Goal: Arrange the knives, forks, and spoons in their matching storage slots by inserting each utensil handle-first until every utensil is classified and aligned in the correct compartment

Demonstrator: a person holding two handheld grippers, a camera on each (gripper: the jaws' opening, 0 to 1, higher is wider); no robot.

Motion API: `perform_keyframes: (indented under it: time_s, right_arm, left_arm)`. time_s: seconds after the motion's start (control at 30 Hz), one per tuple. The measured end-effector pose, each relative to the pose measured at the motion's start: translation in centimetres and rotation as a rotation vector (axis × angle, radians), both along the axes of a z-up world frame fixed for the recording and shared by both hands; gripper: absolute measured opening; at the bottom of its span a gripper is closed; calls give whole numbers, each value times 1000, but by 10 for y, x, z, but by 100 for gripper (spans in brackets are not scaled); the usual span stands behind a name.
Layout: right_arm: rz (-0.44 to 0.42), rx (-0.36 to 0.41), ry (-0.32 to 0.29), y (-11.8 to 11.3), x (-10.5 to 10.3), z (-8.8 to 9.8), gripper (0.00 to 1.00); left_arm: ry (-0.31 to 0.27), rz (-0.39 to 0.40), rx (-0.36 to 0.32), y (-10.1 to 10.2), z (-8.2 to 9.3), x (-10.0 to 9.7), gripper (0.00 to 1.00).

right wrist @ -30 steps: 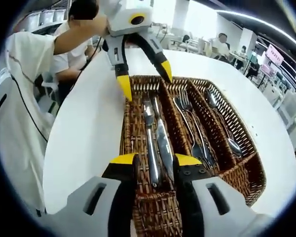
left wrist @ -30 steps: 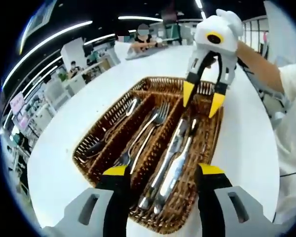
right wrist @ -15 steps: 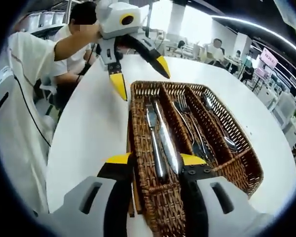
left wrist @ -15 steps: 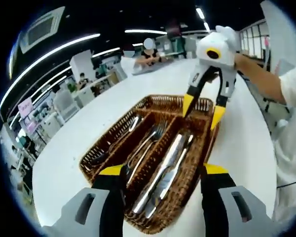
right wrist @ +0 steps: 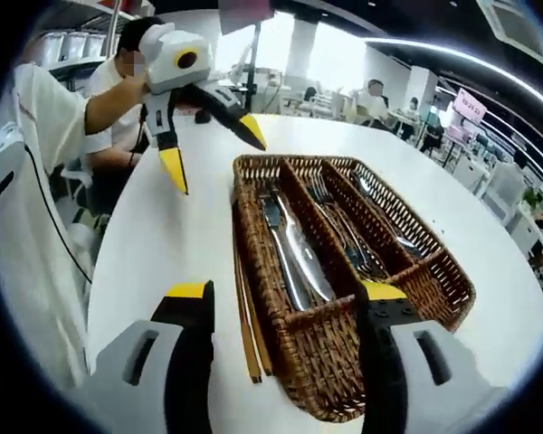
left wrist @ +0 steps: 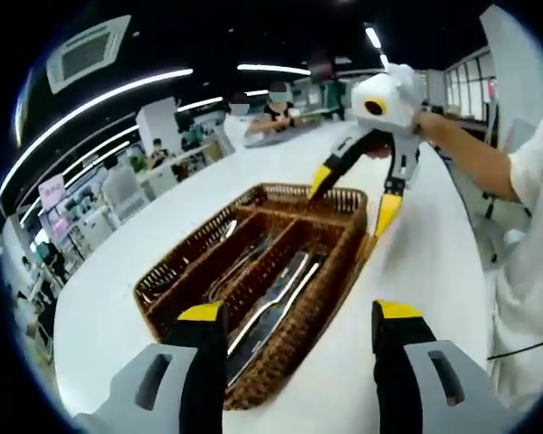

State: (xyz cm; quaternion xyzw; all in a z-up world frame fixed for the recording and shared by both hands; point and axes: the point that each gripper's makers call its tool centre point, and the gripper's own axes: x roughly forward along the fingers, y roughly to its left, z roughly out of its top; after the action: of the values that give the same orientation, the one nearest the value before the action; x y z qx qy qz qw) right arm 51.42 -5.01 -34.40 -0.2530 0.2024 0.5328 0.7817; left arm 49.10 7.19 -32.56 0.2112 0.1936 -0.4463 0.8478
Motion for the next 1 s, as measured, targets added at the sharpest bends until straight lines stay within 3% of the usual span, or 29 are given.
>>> perform_keyframes:
  time_s: [0.3, 0.43, 0.57, 1.0]
  right_arm:
    - [-20, 16, -9, -6, -10, -3, 69]
    - [-32, 12, -8, -10, -12, -6, 70]
    - [-47, 24, -20, -13, -14, -4, 72]
    - [-58, 26, -31, -20, -25, -5, 72]
  left_arm:
    - [9, 5, -25, -5, -4, -17, 65]
    - [10, 3, -7, -8, -9, -24, 64]
    - [43, 23, -29, -10, -15, -27, 65]
    - [29, 44, -50, -12, -19, -34, 67]
